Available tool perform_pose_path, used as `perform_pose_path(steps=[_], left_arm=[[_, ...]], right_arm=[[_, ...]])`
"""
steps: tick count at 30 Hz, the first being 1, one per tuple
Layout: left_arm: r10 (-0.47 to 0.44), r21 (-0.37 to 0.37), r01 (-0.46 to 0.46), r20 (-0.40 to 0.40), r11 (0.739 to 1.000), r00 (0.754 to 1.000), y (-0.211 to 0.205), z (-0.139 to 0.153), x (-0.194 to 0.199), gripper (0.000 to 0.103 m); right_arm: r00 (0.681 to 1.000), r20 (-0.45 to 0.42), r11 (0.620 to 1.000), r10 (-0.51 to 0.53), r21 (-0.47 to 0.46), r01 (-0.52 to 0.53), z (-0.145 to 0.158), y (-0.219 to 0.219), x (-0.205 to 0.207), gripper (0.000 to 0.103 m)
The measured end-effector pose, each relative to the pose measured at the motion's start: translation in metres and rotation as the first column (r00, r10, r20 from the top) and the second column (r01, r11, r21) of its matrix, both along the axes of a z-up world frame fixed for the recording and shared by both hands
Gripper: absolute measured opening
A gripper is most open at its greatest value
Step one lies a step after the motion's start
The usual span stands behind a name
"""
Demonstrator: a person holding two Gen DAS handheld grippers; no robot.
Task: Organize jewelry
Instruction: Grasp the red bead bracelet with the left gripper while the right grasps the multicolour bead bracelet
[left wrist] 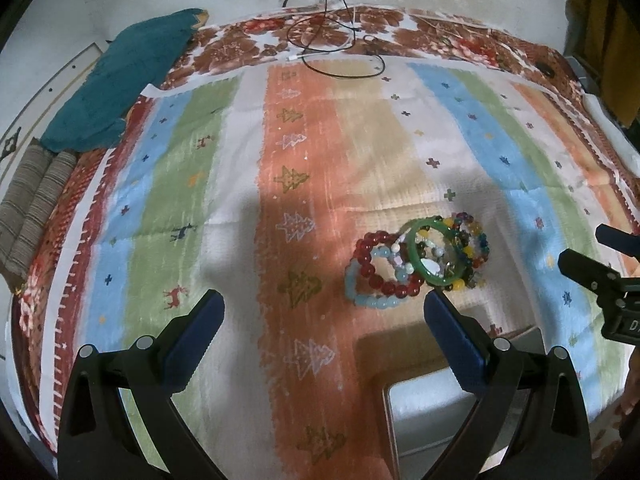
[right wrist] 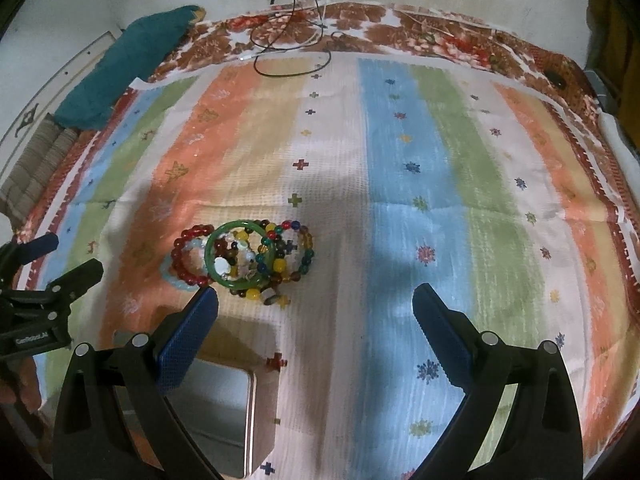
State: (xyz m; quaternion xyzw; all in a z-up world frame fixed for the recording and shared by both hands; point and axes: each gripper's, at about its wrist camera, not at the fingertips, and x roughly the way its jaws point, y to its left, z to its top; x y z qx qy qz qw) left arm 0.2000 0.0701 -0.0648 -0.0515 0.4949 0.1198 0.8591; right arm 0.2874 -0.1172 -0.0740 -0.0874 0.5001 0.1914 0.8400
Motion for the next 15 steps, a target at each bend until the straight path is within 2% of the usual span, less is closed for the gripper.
perform_pose_path(steps=[8,15], left_arm=[[0.015,-0.021,-0.016,-0.026,1.0,1.0,0.007,-0.013,0.016,0.097],[-0.004,-0.068,0.001,-0.039,0.998,0.999,0.012,-0.028,0.032,0.093]], right_arm=[[0.999,-0.038,1.0,-0.009,-0.003,0.009,-0.015,0.007,0.017,0.099],[0.997,-0.071,0.999,0.002,-0.054,-0.006,-0.033,0.016,0.028,0.099]])
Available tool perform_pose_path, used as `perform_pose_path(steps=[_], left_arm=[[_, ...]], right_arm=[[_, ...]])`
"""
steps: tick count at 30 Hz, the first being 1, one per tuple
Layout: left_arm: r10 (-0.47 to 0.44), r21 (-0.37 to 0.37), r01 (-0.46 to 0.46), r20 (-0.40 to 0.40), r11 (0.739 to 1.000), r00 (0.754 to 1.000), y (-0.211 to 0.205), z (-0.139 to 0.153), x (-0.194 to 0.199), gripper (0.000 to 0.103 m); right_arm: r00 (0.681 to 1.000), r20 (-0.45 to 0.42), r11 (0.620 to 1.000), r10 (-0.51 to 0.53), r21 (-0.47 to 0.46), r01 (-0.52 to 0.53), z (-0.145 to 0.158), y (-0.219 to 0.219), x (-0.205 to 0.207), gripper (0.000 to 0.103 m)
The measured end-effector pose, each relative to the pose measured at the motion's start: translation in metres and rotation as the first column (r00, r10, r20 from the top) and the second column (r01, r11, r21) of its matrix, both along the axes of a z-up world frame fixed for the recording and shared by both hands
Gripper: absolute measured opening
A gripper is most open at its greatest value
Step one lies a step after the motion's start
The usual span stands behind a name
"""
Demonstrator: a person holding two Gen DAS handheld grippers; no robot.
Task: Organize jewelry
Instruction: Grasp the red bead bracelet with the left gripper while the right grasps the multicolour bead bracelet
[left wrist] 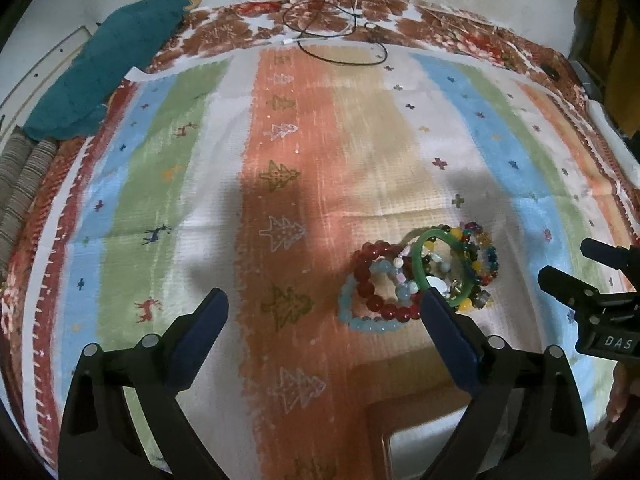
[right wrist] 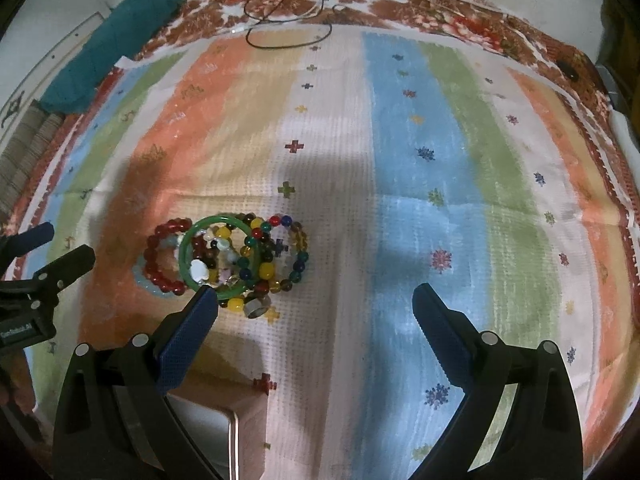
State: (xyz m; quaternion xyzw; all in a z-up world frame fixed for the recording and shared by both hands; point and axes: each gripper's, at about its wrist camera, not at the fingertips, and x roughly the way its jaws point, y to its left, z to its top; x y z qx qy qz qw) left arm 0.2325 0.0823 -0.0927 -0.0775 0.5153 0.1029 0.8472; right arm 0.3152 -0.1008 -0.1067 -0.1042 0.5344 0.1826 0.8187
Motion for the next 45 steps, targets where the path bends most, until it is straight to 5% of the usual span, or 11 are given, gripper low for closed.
perform_pose_path(steps=[15,22,32,40,45], left_arm=[[-0.04,-0.055,0.035,-0.089,0.998,0.995,0.003,-0.04,0.03,0.069],[-0.06,-0.051,0.054,-0.114,0.997,0.992,-0.001,-0.052,0.041,0.057],[-0.132,-0.049,0.127,-0.139,0.991,0.981,-0.017,-0.066,0.051,0.016],[-0.11,-0.054,0.104,-0.14,0.993,0.984,-0.015,-0.064,0.052,0.013],[-0.103,-0.042,0.099,-0.117,0.994,0.988,-0.015,-0.05,0.05,0.013]], right_arm=[[0.997,-0.068,0.999,-0.024,-0.041,0.021,-0.036,0.014,0.029,0.091],[0.994,-0.101,0.998,-0.032,-0.055,0.027,-0.05,0.02,0.039,0.068],[0.994,-0.108,0.996,-0.001,-0.088,-0.009,-0.064,0.03,0.046,0.048],[0.997,-0.076,0.991,-0.012,-0.132,0.002,-0.067,0.023,0.053,0.016],[0.998,-0.064,0.992,-0.006,-0.123,-0.002,-0.062,0.02,0.055,0.01]])
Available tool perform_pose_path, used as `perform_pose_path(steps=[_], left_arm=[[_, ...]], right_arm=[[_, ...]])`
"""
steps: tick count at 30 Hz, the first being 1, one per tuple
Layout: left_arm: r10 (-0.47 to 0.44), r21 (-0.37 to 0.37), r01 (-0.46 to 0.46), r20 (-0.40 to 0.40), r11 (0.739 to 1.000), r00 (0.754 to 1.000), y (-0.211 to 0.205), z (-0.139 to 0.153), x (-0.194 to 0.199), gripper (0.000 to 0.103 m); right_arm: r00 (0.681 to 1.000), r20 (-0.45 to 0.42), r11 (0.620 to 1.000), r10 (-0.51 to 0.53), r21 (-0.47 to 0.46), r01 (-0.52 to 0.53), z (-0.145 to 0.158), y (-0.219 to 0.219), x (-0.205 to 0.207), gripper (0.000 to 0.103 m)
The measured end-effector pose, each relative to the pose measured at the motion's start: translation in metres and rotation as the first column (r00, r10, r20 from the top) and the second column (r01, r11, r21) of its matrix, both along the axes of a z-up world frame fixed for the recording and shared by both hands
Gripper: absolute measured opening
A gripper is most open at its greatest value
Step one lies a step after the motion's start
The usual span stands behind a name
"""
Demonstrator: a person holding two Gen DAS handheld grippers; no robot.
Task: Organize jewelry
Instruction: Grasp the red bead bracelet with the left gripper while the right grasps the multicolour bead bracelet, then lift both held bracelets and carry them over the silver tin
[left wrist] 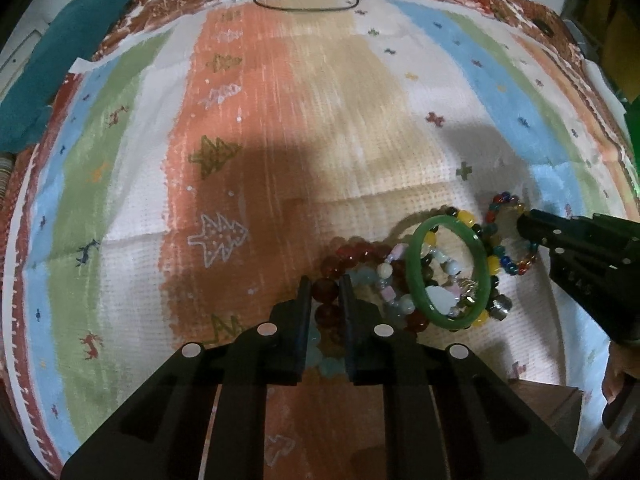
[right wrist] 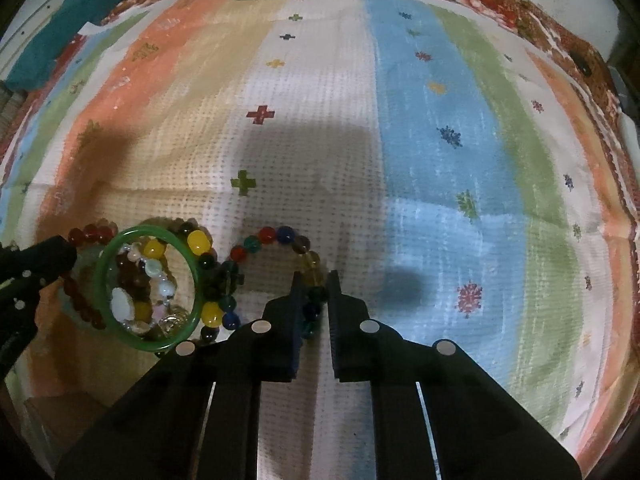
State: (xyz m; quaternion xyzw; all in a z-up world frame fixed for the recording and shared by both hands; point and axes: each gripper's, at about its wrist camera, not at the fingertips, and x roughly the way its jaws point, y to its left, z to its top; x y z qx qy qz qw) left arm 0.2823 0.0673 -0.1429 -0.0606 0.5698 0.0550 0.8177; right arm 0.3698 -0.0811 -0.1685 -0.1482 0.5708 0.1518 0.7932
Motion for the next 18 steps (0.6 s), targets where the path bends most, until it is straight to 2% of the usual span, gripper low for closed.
perform_pose_path(steps=[11,18], left_arm=[[0.006,0.004,-0.007,0.068,1.0,0.998,-0.005,0.034,-0.012,0.013],[0.003,0.009,-0.004,0.111,1.0,0.994,-0.011,0.054,-0.019,0.013]], right_arm=[[0.998,0.057,0.998,0.029,0.055,-0.032,0.035,-0.008,-0.025,0.01],[0.995,0.097,0.989,0.002,0.144,-0.016,0.058,-0.011,-0.031,0.01]])
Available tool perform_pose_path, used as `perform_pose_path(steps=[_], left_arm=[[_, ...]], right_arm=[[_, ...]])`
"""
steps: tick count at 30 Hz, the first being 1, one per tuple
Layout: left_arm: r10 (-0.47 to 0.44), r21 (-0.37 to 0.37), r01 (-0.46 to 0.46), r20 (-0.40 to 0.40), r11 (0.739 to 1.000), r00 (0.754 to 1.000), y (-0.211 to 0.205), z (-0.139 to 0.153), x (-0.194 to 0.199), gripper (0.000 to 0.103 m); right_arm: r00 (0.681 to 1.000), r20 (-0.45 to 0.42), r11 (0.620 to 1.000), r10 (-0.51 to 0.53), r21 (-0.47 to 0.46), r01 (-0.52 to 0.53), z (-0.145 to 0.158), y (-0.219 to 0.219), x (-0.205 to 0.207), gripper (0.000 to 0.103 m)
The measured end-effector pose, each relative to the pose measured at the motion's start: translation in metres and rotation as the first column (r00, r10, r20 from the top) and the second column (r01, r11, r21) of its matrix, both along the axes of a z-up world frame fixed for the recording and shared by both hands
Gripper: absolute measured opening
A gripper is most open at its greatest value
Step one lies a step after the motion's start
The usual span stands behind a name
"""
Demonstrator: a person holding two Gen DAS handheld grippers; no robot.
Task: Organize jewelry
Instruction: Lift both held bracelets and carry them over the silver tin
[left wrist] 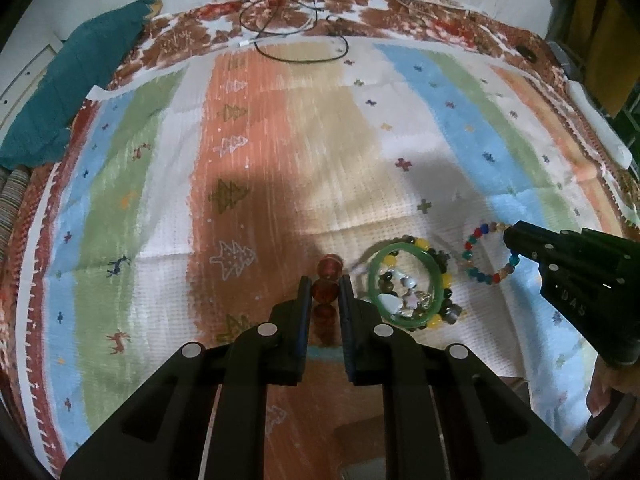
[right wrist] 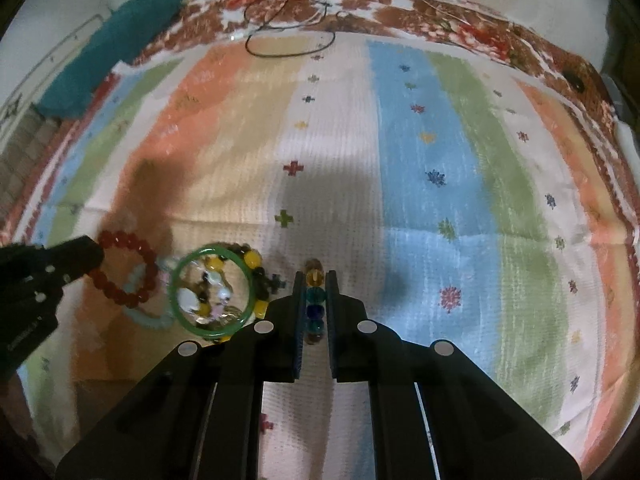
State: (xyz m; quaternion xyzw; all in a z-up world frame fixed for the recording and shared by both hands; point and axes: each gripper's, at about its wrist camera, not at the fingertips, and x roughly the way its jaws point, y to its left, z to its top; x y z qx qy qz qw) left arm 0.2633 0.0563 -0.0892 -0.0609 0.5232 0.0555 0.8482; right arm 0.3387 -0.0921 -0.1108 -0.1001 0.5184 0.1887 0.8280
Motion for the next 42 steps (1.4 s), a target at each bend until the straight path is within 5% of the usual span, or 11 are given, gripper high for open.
perform_pose_path(steps=[42], left_arm=[[-0.008,-0.032,0.013,0.159,0.999,0.987,-0.023,0.069,-0.079,0.013]], right_arm=[[0.982,0.15,0.984,0.111,0.124,-0.13,0.078,0.003,-0.082,0.01]])
